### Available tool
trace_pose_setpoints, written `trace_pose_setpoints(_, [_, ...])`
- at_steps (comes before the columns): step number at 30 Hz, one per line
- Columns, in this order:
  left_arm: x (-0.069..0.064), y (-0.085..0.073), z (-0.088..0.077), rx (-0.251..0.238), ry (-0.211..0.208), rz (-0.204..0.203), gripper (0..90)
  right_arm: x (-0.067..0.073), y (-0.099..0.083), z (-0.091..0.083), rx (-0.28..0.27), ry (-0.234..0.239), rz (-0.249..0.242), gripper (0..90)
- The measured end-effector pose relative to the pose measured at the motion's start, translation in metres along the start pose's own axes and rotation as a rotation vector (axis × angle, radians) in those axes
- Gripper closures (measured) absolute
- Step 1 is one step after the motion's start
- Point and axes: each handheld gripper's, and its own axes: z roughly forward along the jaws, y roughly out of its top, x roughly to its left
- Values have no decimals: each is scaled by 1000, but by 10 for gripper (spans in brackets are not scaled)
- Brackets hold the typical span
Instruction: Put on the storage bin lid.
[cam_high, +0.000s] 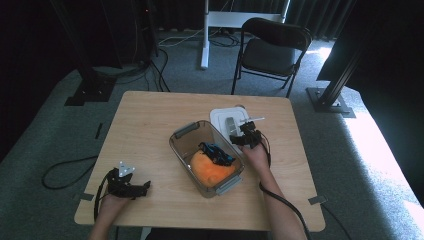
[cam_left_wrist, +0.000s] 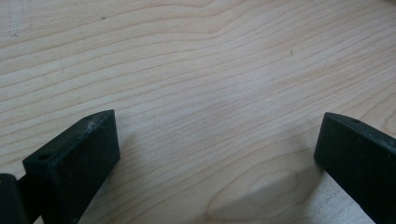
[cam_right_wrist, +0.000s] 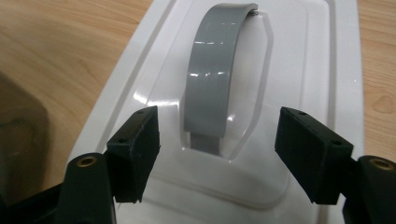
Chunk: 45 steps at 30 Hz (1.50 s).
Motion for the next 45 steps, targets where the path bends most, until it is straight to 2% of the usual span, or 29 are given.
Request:
trace_pose_setpoints(3, [0,0,0,0,0,0,5,0,1,8,8,6,16,331])
trace_pose_setpoints(4, [0,0,0,0,0,0,5,0,1,9,6,-11,12,355])
trace_pose_setpoints(6, [0,0,0,-1,-2,2,5,0,1,12,9,-4,20,403])
trace_pose_setpoints(8, [0,0,0,-1,-3,2,5,1,0,14,5,-23,14,432])
trace_pose_setpoints(11, [0,0,0,-2,-3,3,5,1,2,15,6,-4,14,459])
trace_pose_setpoints(13, [0,0,0,-1,-4,4,5,3,2,16,12,-11,-10,539])
trace_pose_setpoints(14, [0,0,0,-1,-4,4,5,4,1,17,17,-15,-18,551])
trace_pose_setpoints(17, [0,0,0,-1,-4,5,5,5,-1,17,1,-6,-12,665])
trace_pose_setpoints(19, [0,0,0,-1,-5,4,5,6,-1,17,1,-17,-10,670])
trace_pose_setpoints(23, [0,0,0,-1,-5,5,5,4,-2,14,-1,-9,0,675])
trace_pose_setpoints(29, [0,0,0,-1,-7,5,5,-1,-3,2,-21,4,18,678])
trace_pose_setpoints(32, [0,0,0,-2,-7,5,5,-5,-4,-6,-26,20,27,679])
trace_pose_setpoints(39, [0,0,0,-2,-7,4,5,-17,-10,-31,-61,7,48,682])
trace_pose_setpoints(44, [0,0,0,-1,-7,4,5,-23,-13,-42,-75,7,64,682])
trace_pose_setpoints(45, [0,0,0,-1,-7,4,5,-26,-16,-51,-86,6,67,682])
